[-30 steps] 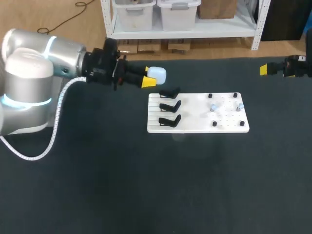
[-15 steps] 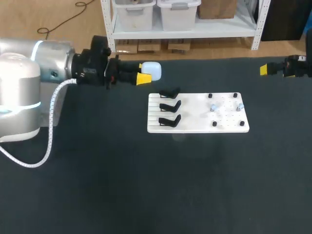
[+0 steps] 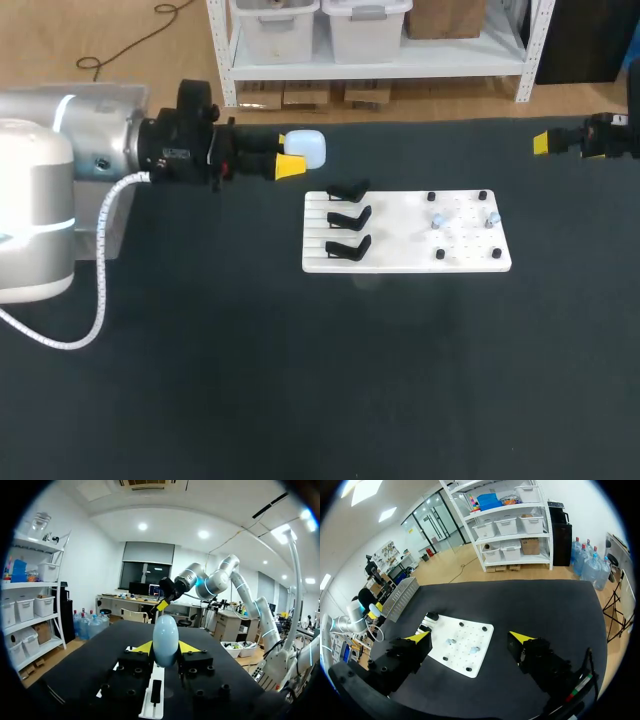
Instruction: Pick up each earbud case from the left stands, insert the matching earbuds, close the lid, and place the case in the box.
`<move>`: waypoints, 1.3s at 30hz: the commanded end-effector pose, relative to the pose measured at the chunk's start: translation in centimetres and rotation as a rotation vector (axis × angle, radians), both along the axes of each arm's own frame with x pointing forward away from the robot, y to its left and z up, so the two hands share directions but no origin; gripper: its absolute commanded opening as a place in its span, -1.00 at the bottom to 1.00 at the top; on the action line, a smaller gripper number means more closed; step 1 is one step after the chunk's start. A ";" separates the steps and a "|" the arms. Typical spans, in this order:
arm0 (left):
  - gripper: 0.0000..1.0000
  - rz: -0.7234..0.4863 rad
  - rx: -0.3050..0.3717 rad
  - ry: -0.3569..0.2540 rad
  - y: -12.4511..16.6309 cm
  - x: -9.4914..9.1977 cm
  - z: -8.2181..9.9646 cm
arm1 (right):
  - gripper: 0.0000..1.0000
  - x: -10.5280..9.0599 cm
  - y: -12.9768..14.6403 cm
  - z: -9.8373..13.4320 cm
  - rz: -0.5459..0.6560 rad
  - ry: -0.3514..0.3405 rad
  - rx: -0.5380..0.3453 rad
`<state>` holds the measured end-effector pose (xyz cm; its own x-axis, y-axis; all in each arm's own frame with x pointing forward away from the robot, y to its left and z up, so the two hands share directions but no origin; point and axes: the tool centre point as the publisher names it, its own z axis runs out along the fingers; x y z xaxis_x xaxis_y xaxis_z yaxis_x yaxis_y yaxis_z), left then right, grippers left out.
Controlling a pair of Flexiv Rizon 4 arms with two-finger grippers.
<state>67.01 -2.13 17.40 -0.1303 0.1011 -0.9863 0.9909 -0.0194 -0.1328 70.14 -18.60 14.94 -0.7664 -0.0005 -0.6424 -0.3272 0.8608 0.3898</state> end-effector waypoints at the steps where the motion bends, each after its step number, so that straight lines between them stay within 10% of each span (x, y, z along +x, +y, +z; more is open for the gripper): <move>1: -1.00 0.010 -0.001 -0.003 0.0 -0.3 0.0 | 1.00 0.0 0.0 0.0 -0.001 0.000 -0.002; 20: -1.00 0.042 -0.024 -0.011 0.3 -0.7 0.1 | 1.00 -0.1 0.3 0.4 0.012 -0.001 0.009; 39: -1.00 -0.015 0.000 -0.020 -0.4 -1.2 0.0 | 1.00 -5.8 6.7 3.6 0.127 -0.004 -0.045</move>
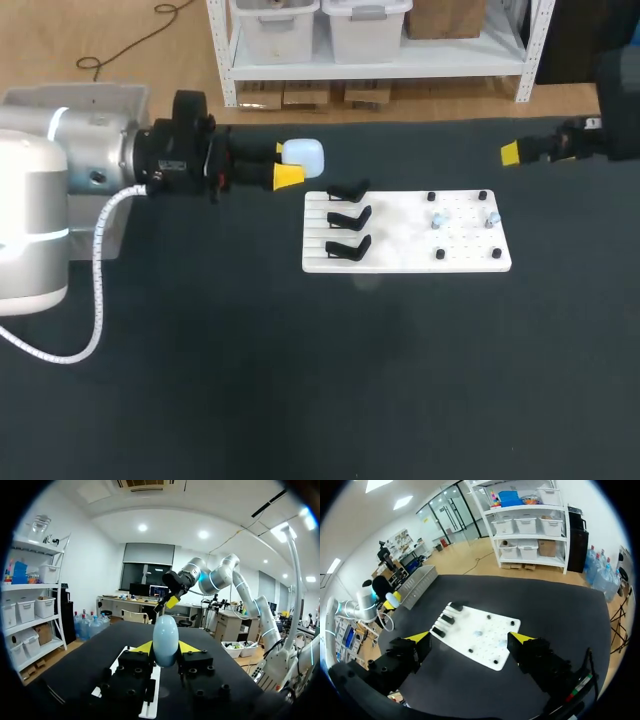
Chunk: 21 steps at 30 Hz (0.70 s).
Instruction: Pick up each earbud case from the left stands, insert the matching earbuds, close the lid, and place the case in the box.
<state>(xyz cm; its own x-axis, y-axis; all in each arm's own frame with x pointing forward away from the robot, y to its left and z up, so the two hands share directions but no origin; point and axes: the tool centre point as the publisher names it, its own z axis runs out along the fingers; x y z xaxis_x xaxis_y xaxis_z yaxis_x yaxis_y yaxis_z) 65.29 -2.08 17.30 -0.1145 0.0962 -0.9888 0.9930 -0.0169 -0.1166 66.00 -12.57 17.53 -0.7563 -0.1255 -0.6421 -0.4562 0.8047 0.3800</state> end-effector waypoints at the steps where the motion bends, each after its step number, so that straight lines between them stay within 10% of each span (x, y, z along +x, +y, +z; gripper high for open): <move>1: -1.00 -0.019 0.003 -0.005 -0.6 0.5 0.1 | 1.00 -1.9 0.9 1.2 -0.022 -0.006 -0.036; 21: -1.00 -0.046 -0.006 -0.009 -4.2 -1.8 -0.1 | 1.00 -3.7 0.9 1.6 -0.030 -0.001 -0.053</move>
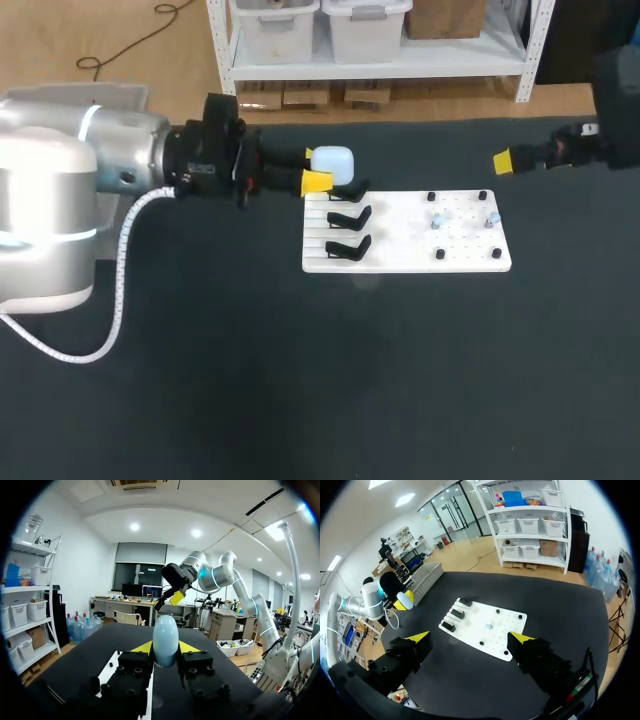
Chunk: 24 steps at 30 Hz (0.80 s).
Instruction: Pick up each earbud case from the left stands, insert the matching earbuds, close the lid, and place the case in the box.
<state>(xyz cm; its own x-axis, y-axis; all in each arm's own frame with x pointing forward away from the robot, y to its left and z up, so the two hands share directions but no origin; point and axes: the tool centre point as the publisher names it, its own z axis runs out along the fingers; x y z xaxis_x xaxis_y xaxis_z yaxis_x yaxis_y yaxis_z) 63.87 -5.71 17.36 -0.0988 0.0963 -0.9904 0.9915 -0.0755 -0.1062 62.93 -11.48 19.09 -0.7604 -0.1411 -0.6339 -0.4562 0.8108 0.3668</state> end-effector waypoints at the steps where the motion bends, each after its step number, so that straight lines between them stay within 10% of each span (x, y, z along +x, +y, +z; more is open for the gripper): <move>1: -1.00 0.017 -0.001 0.002 -0.7 -0.5 -0.1 | 1.00 -0.6 -0.2 0.0 -0.034 -0.007 -0.032; 24: -1.00 0.100 -0.060 -0.030 -1.2 -3.2 -0.1 | 1.00 -0.5 0.0 -1.0 -0.025 0.023 -0.033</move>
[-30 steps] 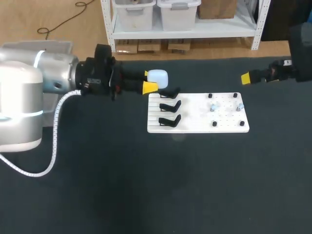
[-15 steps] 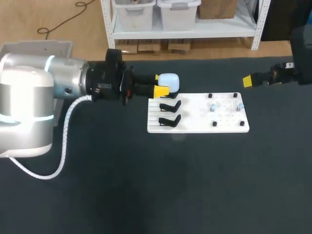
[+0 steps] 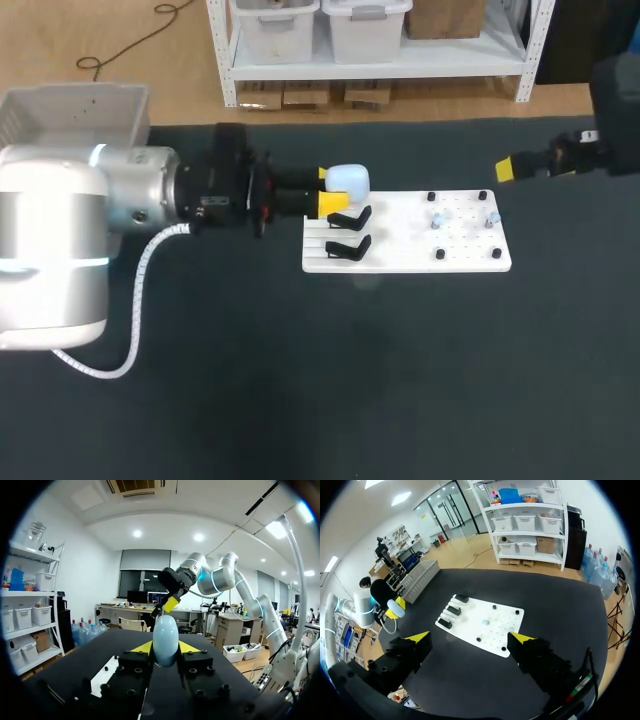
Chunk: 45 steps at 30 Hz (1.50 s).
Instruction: Pick up each earbud case from the left stands, insert the matching earbuds, close the lid, and place the case in the box.
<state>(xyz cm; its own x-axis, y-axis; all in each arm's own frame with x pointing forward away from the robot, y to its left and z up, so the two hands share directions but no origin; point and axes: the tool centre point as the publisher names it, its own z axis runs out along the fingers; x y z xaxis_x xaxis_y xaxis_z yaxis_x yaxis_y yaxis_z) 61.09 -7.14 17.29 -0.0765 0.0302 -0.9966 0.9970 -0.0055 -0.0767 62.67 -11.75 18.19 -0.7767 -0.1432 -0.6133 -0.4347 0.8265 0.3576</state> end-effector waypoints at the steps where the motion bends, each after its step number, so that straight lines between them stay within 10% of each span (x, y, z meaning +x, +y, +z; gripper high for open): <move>1: -1.00 0.025 -0.001 -0.001 0.3 -0.4 -0.1 | 1.00 -0.3 0.3 -0.1 -0.008 0.003 -0.012; 45: -1.00 -0.098 0.022 0.042 0.7 -0.7 -1.3 | 1.00 -3.9 2.2 -0.7 -0.022 0.063 -0.053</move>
<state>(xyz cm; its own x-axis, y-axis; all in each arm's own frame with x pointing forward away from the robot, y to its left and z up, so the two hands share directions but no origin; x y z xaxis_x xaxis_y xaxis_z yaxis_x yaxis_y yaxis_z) 60.28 -6.49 15.99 -0.1140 0.0612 -0.9916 0.9878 -0.0992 -0.1197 59.39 -10.02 17.02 -0.8142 -0.1574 -0.5589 -0.4103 0.8371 0.3619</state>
